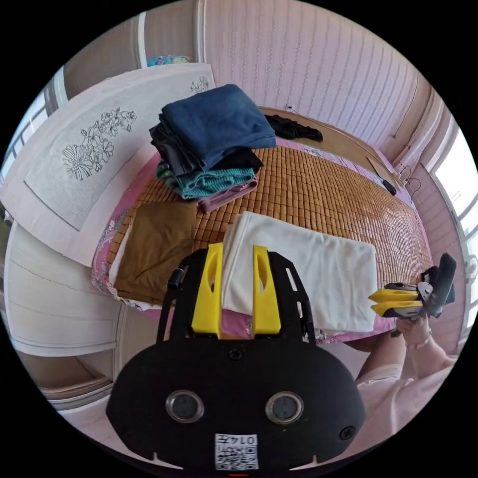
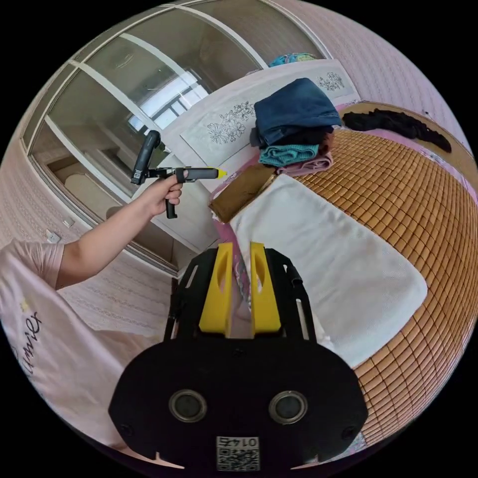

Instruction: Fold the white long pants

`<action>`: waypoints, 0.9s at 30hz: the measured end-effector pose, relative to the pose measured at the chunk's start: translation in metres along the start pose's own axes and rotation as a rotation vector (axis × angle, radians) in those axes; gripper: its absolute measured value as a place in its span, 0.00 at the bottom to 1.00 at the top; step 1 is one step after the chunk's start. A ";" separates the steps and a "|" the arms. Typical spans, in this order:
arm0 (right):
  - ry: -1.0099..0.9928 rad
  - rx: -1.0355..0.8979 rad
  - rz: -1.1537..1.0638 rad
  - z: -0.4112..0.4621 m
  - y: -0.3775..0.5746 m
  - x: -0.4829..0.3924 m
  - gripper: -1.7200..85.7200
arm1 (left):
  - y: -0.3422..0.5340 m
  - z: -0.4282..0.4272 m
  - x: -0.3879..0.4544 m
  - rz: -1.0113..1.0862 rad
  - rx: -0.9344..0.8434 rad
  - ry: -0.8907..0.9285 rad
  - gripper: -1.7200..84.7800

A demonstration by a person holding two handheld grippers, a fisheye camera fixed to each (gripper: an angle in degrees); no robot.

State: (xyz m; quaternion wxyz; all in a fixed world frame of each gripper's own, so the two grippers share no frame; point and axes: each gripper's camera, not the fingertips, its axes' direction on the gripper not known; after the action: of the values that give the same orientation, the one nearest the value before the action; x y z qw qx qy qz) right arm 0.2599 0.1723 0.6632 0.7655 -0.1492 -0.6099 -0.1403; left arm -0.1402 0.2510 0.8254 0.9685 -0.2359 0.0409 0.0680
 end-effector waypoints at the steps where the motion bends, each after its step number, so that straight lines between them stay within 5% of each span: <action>1: 0.079 0.019 0.070 -0.016 0.028 0.016 0.14 | 0.017 0.014 -0.003 -0.008 -0.022 0.033 0.13; 8: 0.187 0.146 0.591 -0.078 0.168 0.091 0.21 | 0.085 0.095 0.068 0.093 -0.154 0.242 0.11; 17: -0.122 0.024 0.744 -0.046 0.153 0.144 0.09 | 0.111 0.134 0.120 0.214 -0.186 0.112 0.10; 22: -0.250 0.250 0.654 -0.098 0.150 0.141 0.06 | 0.112 0.121 0.127 0.241 -0.165 0.153 0.08; 27: -0.165 0.386 0.669 -0.158 0.181 0.136 0.05 | 0.124 0.116 0.172 0.342 -0.223 0.334 0.06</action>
State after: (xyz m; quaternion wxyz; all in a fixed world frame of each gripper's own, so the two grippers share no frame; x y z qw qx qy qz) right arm 0.5018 0.2706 0.7520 0.7315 -0.2036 -0.6022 0.2466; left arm 0.0162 0.4333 0.8530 0.8908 -0.3390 0.2317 0.1947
